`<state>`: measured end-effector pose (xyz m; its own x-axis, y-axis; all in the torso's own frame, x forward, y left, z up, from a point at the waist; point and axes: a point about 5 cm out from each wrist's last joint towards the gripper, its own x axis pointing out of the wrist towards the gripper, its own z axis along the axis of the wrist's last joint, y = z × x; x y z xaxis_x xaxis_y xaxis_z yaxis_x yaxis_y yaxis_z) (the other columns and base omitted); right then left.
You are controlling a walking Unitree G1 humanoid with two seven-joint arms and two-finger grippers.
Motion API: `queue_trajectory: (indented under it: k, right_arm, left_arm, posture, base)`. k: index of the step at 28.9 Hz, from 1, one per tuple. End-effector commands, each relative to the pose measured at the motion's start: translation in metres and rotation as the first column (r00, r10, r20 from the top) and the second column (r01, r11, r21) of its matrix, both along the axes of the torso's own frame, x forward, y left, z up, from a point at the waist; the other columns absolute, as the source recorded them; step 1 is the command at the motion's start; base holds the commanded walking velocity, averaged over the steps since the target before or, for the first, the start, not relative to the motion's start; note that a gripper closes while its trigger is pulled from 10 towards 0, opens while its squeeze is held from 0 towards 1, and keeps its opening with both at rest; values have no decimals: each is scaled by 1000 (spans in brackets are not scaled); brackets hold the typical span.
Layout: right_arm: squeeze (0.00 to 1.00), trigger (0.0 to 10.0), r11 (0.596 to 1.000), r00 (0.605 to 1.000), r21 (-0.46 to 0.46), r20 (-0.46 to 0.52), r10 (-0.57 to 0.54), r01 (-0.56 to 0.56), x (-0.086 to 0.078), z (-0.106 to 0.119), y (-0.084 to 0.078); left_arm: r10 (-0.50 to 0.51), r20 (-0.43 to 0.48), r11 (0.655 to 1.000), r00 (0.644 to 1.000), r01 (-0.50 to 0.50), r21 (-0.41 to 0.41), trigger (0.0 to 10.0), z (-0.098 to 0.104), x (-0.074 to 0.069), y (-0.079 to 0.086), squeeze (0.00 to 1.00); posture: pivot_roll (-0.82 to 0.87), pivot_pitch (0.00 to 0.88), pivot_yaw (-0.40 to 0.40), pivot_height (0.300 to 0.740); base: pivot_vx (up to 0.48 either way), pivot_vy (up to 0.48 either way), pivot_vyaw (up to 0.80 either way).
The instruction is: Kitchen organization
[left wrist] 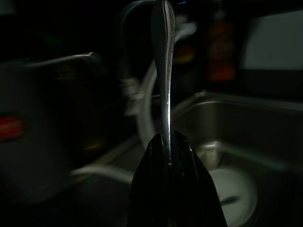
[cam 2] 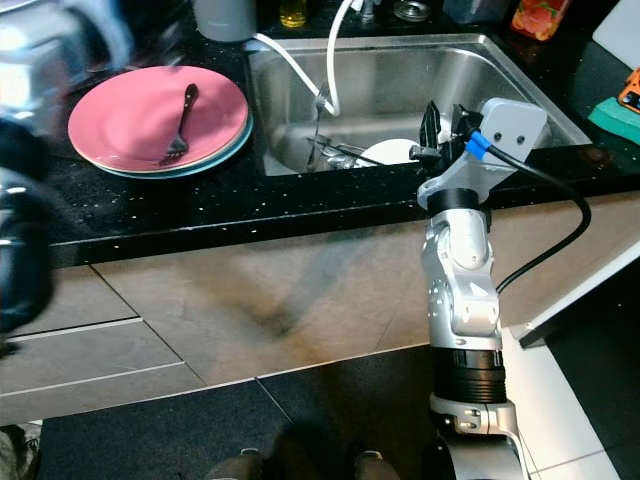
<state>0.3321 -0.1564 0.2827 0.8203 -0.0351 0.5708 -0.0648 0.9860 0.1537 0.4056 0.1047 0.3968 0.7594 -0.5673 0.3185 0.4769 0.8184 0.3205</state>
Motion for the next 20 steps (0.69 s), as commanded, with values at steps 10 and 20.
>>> queue_trajectory:
  k: [10,20]
  right_arm:
    - [0,10000,998,998,1,11,-58,58,-9,-1,-15]
    - [0,10000,1000,1000,9,7,-25,25,-5,-2,-8]
  left_arm:
    - [134,1,967,991,-130,-219,10000,-33,8,-19,898]
    - [-151,358,979,921,190,-76,10000,0,-52,-7,0]
  posture:
    - [123,129,9,740]
    - [183,141,-13,740]
  base:
    - [0,0,0]
    - [0,0,0]
